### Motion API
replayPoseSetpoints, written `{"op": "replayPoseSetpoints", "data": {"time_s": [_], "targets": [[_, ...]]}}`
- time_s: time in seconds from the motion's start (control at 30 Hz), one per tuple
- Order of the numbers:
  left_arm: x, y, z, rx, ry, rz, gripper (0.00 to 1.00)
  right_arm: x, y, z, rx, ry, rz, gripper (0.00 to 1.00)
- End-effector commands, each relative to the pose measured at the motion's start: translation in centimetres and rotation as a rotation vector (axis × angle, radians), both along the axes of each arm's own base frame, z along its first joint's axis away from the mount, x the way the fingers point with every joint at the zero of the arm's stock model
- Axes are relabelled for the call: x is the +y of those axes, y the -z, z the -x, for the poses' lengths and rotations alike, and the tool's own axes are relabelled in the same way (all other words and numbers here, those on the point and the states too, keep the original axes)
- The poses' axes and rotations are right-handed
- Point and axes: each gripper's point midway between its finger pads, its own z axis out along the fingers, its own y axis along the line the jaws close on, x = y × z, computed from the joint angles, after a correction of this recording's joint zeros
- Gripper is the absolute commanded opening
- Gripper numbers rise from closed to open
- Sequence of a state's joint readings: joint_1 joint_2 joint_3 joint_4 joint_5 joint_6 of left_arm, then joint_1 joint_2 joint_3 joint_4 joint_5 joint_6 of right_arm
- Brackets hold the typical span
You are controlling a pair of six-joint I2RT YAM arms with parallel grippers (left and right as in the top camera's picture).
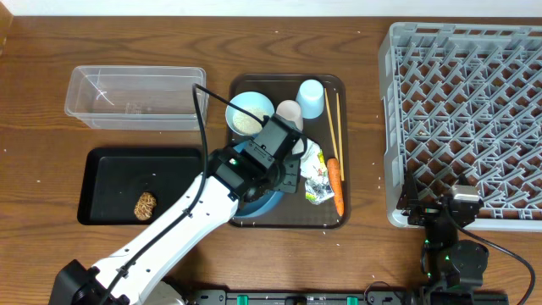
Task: Sort waste into correct bins and load items into the dishwasher rack
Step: 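Carry the blue plate back and set it on the middle tray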
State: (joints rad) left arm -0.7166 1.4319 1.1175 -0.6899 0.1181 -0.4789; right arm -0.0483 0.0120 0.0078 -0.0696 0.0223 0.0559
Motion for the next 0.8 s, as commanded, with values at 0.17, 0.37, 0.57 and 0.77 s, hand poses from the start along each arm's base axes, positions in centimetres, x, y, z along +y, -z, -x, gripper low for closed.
{"op": "replayPoseSetpoints", "data": {"time_s": [0.17,0.37,0.57,0.77], "targets": [[-0.5,0.9,0.2,0.025,-0.004,-0.009,0.07,-0.3,0.0,0.0,-0.001,0.014,0.002,0.99],[-0.5,2.4,0.2,0.059,-0.004,-0.040,0.29,-0.3,0.0,0.0,-0.001,0.014,0.002,0.99],[-0.5,2.4,0.2,0.061,-0.003,-0.039,0.28,-0.3,0.0,0.0,-0.001,0.014,0.002,0.99],[-0.8,1.6,-0.3,0.022,0.038,-0.043,0.28,-0.3,0.0,0.0,-0.001,0.014,0.002,0.99]]}}
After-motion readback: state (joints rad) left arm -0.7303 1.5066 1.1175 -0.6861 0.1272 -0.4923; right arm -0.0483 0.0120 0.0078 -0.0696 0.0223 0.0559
